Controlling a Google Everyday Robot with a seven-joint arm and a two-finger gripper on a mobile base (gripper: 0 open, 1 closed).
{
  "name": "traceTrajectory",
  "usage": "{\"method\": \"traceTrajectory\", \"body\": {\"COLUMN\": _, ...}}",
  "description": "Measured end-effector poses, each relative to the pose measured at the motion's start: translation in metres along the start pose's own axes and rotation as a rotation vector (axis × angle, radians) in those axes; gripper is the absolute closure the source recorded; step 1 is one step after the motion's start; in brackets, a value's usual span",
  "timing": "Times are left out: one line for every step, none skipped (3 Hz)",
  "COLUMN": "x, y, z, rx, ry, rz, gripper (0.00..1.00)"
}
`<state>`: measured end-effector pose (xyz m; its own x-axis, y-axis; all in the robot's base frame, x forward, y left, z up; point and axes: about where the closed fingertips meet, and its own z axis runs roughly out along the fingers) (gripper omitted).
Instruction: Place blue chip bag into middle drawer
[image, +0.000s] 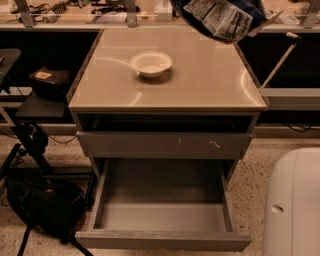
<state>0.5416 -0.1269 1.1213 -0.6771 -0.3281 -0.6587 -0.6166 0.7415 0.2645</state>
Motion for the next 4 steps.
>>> {"method": "traceTrajectory", "body": {"x": -0.01, "y": 0.003, "z": 0.001, "rx": -0.021, "ry": -0.041, "rz": -0.001, "gripper": 1.0}}
{"method": "traceTrajectory", "body": {"x": 0.003, "y": 0.005, "z": 0.01, "rx": -0.032, "ry": -0.028, "rz": 0.025, "gripper": 1.0}}
{"method": "traceTrajectory", "body": {"x": 0.051, "y": -0.012, "z": 0.036, "rx": -0.068, "ry": 0.019, "rz": 0.171, "gripper": 1.0}}
{"method": "traceTrajectory", "body": {"x": 0.124, "y": -0.038, "z": 0.059, "rx": -0.119, "ry": 0.064, "rz": 0.41, "gripper": 1.0}}
